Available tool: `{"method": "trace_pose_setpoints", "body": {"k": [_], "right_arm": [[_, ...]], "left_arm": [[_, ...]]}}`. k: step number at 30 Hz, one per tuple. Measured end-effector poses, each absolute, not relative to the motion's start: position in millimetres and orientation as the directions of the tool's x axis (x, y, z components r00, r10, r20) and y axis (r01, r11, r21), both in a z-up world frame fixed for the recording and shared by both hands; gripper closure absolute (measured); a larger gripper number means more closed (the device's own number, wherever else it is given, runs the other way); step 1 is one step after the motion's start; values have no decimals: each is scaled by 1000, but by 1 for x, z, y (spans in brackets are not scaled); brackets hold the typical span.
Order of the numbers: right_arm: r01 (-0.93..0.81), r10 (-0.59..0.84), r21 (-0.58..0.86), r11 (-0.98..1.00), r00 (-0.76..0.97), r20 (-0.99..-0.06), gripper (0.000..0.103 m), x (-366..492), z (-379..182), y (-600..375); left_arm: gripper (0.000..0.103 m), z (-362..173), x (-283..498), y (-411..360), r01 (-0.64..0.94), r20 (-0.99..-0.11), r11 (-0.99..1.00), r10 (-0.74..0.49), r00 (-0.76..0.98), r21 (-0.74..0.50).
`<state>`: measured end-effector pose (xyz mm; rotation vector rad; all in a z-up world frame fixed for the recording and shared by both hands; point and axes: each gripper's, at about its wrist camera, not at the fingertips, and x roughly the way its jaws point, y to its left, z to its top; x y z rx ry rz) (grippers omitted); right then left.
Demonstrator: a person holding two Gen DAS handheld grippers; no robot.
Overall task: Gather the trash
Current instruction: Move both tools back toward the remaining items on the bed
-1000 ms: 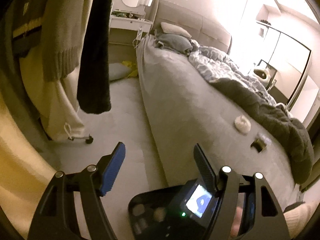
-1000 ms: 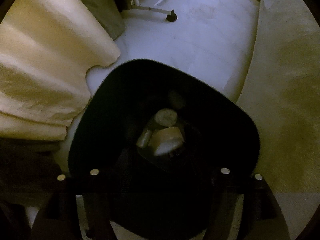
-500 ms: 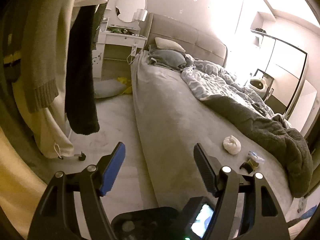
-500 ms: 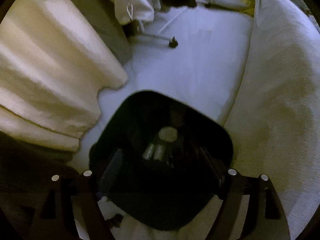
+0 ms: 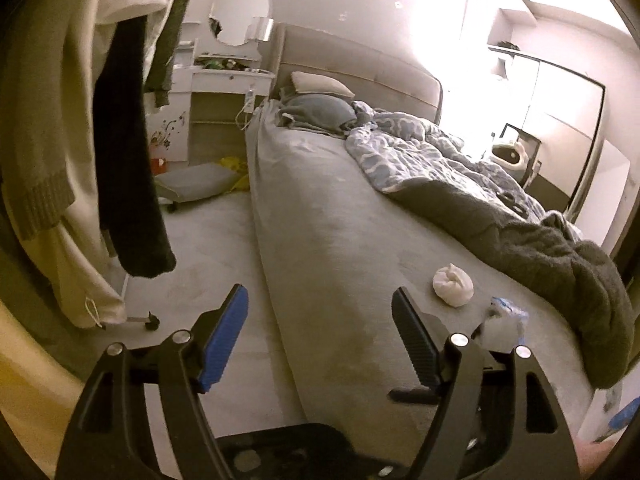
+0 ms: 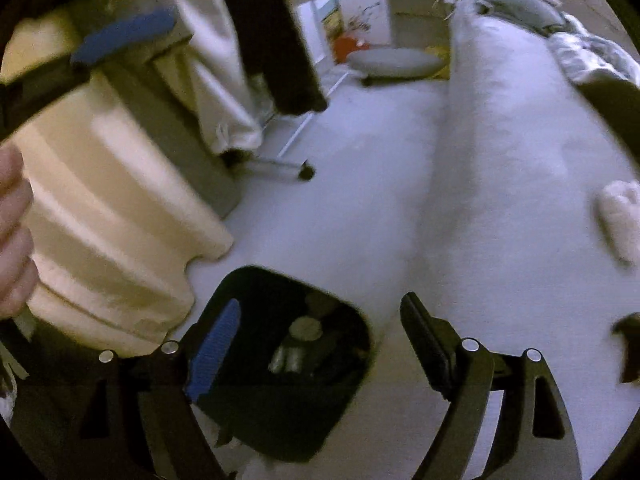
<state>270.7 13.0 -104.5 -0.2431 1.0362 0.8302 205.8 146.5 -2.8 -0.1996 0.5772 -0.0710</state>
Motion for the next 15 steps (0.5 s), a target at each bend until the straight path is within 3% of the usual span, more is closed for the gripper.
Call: {"method": "trace_pose_setpoints", "body": {"k": [15], "right_arm": [[-558, 465, 157, 815, 468, -751, 16, 323, -70, -72]], "left_arm": [[17, -15, 226, 102, 68, -557, 985, -146, 818, -158]]}}
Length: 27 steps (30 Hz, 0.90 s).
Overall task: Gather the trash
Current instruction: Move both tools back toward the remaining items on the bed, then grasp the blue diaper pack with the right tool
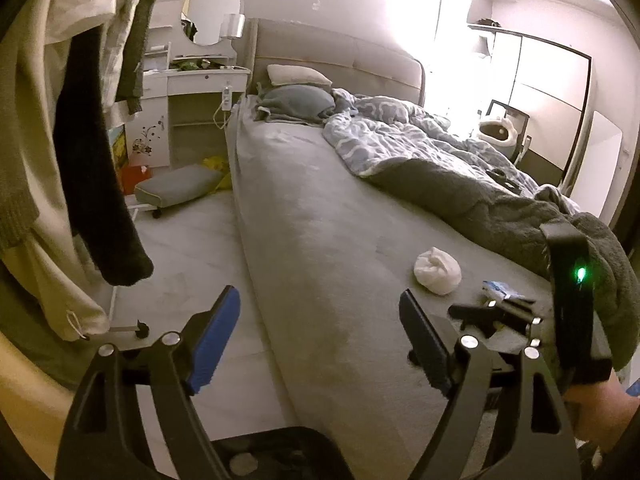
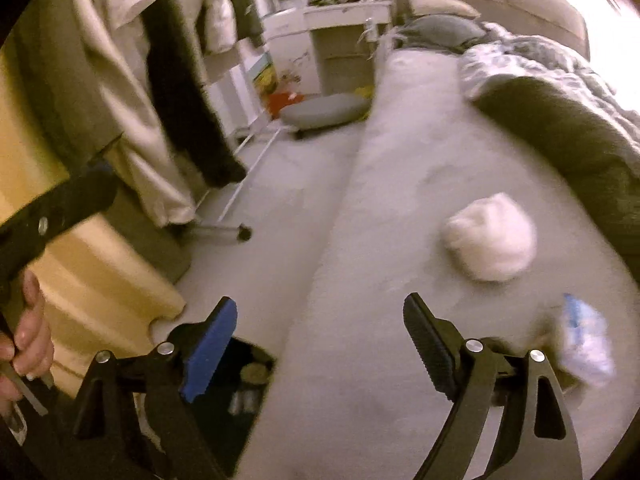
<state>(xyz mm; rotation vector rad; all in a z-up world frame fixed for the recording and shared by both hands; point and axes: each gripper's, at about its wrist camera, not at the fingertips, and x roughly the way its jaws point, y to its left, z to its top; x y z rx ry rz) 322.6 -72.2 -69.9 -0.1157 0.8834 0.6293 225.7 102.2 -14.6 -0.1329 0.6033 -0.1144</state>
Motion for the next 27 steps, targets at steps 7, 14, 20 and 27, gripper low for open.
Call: {"method": "trace_pose_setpoints", "body": {"k": [7, 14, 20, 27], "right_arm": [[-431, 378, 119, 895, 588, -715, 11, 343, -59, -124], [-297, 328, 172, 939, 627, -707, 7, 366, -61, -173], [-218, 304, 213, 953, 629, -716, 4, 375, -69, -203], [-149, 266, 221, 964, 610, -746, 4, 382, -81, -218]], "left_arm": [[9, -21, 237, 79, 101, -568, 982, -173, 805, -157], [7, -24, 249, 42, 160, -571, 983, -186, 800, -95], [7, -38, 262, 16, 209, -599, 973, -223, 769, -94], [6, -49, 279, -6, 250, -619, 962, -266, 739, -115]]}}
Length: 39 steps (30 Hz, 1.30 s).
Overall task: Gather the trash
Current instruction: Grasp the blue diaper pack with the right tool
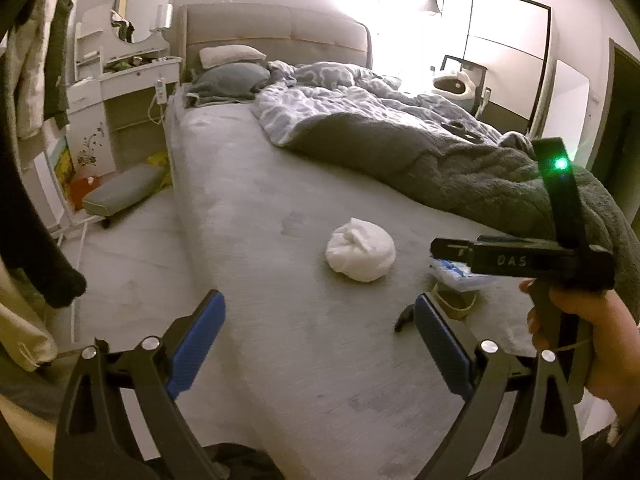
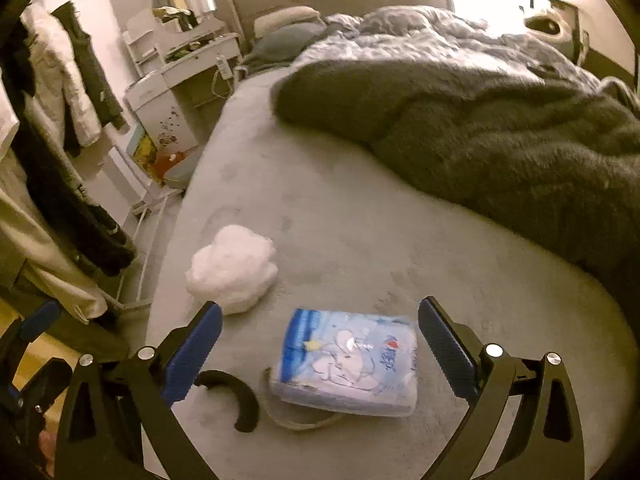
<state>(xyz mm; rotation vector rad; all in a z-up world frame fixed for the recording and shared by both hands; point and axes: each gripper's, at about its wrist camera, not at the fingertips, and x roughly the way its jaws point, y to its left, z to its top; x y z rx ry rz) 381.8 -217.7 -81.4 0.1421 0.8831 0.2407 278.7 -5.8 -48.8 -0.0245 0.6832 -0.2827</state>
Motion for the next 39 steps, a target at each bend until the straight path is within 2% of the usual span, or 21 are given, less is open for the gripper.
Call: {"method": "trace_pose_setpoints", "body": {"k": [6, 10, 11, 12, 13, 21, 31, 33, 35, 39], "right_arm": [[-146, 256, 211, 967, 571, -780, 4, 384, -92, -217], [-122, 236, 203, 972, 562, -793, 4, 386, -96, -221], [-118, 245, 217, 969, 560, -791, 8, 386, -96, -223], [-113, 250, 227, 967, 555, -793, 21, 386, -97, -226], [-108, 248, 226, 968, 549, -799, 26, 387, -98, -227], [-115, 273, 251, 961, 540, -796, 30, 385, -96, -233], [-116, 318, 312, 943, 588, -744, 30, 378, -77, -251], [-119, 325, 320, 940, 592, -737, 30, 376, -75, -255], [-121, 334, 328, 937, 593, -733, 30, 377, -73, -256], [-125, 337, 332, 935, 598, -727, 30, 376, -71, -261]], "left_arm": [[6, -60, 291, -20, 289, -647, 950, -294, 703, -119], [6, -72, 294, -37, 358, -677, 930, -314, 666, -79], [6, -75, 293, -42, 374, -680, 925, -318, 661, -69], [6, -77, 292, -47, 393, -683, 918, -326, 653, -63], [6, -79, 292, -53, 410, -686, 910, -335, 646, -58], [6, -94, 288, -94, 495, -704, 869, -360, 612, -14], [7, -109, 299, -106, 489, -723, 872, -338, 602, -1], [10, -111, 300, -108, 487, -723, 873, -337, 603, -1], [19, -113, 303, -111, 481, -728, 877, -328, 602, 3], [24, -116, 310, -113, 466, -730, 885, -338, 594, -30]]}}
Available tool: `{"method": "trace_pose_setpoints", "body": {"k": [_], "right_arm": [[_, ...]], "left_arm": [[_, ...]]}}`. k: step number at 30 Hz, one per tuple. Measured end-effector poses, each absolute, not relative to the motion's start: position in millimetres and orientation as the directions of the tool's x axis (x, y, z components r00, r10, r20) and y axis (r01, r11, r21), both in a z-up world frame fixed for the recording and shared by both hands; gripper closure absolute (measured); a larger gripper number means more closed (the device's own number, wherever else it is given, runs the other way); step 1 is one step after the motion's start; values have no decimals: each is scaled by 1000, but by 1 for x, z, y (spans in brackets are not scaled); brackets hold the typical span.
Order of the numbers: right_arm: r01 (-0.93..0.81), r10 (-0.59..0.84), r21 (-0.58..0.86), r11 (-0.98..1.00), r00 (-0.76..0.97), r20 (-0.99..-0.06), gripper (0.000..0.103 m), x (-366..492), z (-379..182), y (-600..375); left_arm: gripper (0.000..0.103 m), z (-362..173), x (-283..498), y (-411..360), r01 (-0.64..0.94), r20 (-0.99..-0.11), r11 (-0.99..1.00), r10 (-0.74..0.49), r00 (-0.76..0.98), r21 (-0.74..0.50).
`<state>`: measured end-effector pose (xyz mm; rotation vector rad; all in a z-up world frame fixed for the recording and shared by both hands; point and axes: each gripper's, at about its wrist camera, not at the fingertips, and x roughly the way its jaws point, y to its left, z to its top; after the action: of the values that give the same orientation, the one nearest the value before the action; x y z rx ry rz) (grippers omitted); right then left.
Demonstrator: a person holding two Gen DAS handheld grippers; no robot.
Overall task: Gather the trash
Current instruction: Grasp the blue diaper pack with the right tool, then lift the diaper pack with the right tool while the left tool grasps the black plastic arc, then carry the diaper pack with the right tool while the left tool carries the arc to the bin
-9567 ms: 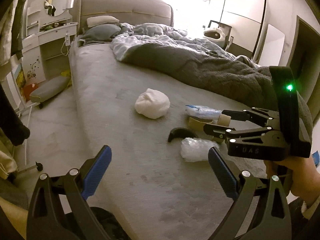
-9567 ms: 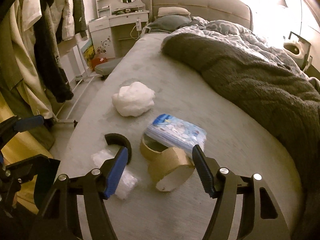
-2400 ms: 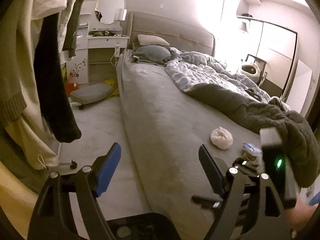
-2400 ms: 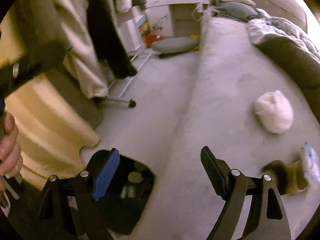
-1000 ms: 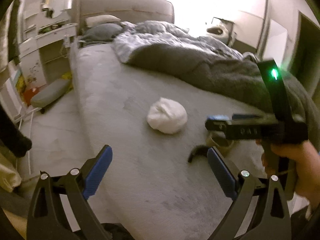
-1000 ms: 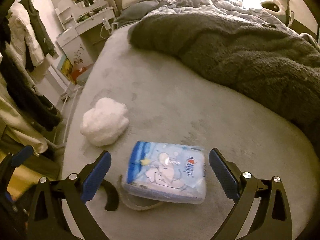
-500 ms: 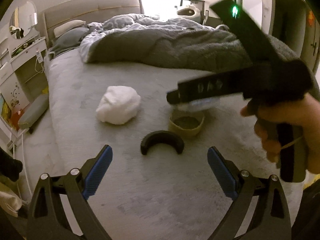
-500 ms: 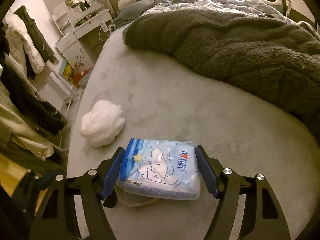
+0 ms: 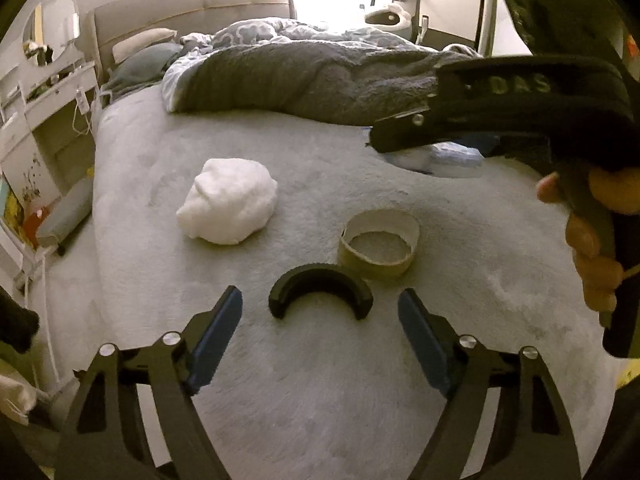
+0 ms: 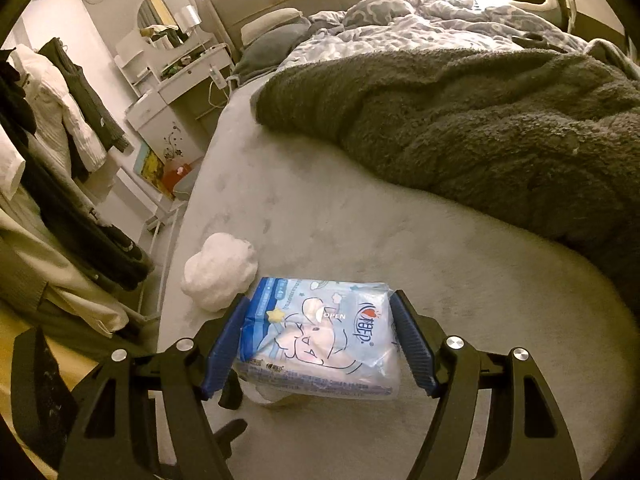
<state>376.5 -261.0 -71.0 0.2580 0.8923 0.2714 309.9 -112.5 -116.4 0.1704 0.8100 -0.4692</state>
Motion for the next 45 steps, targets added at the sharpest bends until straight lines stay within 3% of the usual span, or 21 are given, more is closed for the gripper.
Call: {"method": "trace_pose_setpoints", "body": {"k": [8, 22, 45], "right_arm": [[-122, 338, 335, 934, 598, -727, 30, 373, -70, -275], [-208, 370, 307, 929, 584, -722, 30, 369, -61, -241], [-416, 469, 265, 870, 534, -703, 30, 361, -43, -106]], "left_arm": [[51, -121, 313, -112, 445, -741, 892, -349, 573, -76], [52, -106, 307, -74, 332, -737, 932, -327, 591, -148], [52, -110, 270, 52, 156, -800, 981, -187, 570, -118]]}}
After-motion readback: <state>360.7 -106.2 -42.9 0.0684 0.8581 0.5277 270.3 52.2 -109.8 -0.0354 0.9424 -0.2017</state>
